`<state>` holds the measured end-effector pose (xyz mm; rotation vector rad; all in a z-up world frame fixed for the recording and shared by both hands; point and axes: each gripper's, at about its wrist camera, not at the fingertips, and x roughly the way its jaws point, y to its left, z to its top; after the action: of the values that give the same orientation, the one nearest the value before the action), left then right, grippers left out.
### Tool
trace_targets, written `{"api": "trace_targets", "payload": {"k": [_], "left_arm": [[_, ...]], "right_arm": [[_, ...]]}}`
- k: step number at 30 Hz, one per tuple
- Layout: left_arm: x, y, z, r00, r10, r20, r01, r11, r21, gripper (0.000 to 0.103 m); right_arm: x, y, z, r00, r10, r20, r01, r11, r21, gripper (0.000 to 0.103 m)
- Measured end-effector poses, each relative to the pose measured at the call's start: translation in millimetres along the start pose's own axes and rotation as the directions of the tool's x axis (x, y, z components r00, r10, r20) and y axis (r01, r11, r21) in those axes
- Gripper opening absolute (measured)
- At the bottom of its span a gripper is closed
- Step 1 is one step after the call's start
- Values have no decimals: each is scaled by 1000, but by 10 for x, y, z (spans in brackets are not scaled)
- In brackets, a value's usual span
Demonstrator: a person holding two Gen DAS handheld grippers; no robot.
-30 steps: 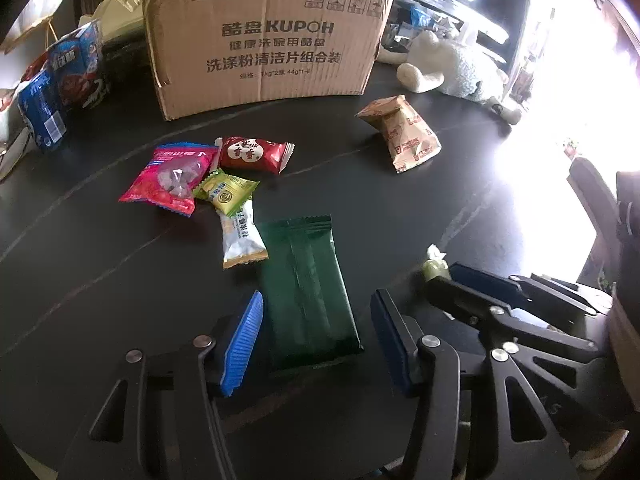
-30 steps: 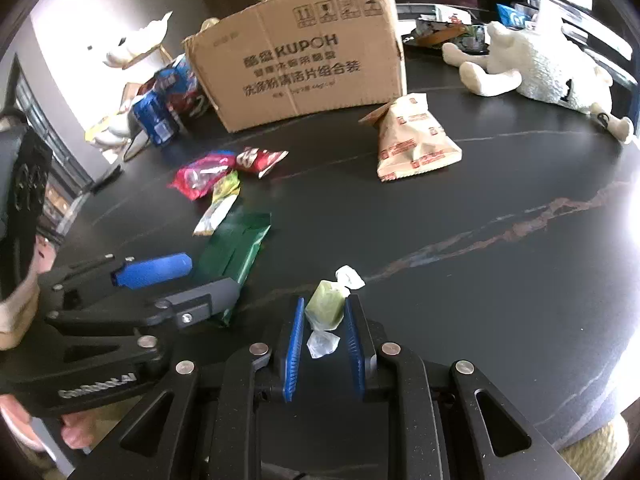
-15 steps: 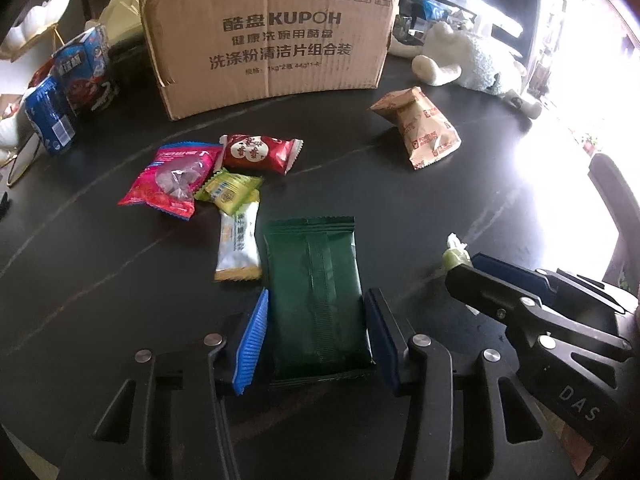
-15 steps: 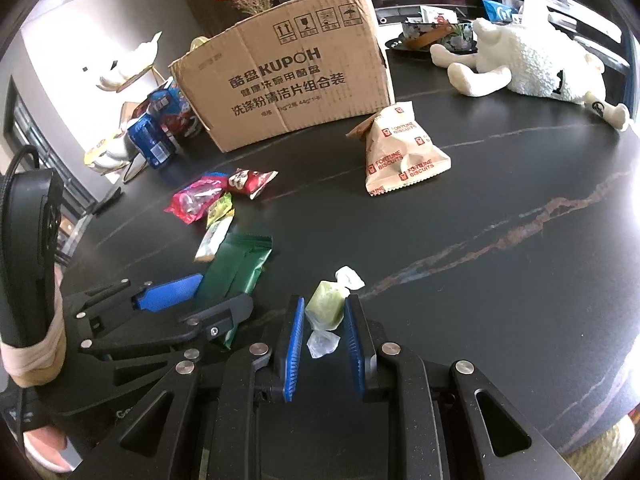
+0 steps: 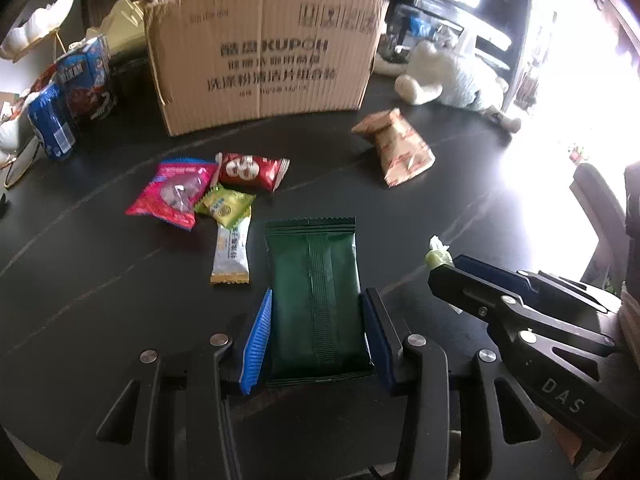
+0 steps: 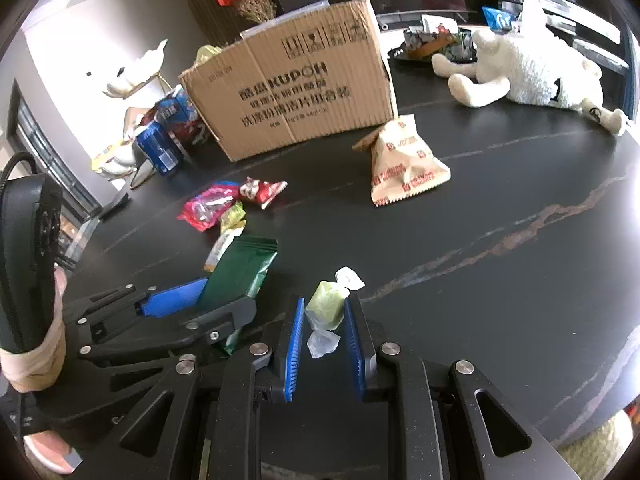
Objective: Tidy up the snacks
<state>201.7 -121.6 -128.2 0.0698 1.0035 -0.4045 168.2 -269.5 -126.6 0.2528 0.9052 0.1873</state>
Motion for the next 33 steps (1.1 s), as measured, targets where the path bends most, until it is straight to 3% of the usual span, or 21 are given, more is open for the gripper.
{"api": "trace_targets", "payload": {"k": [8,17,27,33], "left_arm": [[-372,2,91,995,7,98,-8,1000,14,44],[-751,58,303,976,34,217,-41,999,30,44],[-1046,203,726,950,45,308,-52,998,16,44],[-1095,344,1034,943,64,326,-65,998,-7,44]], "right_arm": [[-233,115,98,998,-6,56,7,1000,-25,22],[-492,276,339,988,-17,151,27,998,-63,22],[-675,485,795,967,1,257,24,995,-97,19],[-569,531,1110,966,2,260,25,995,-99,14]]}}
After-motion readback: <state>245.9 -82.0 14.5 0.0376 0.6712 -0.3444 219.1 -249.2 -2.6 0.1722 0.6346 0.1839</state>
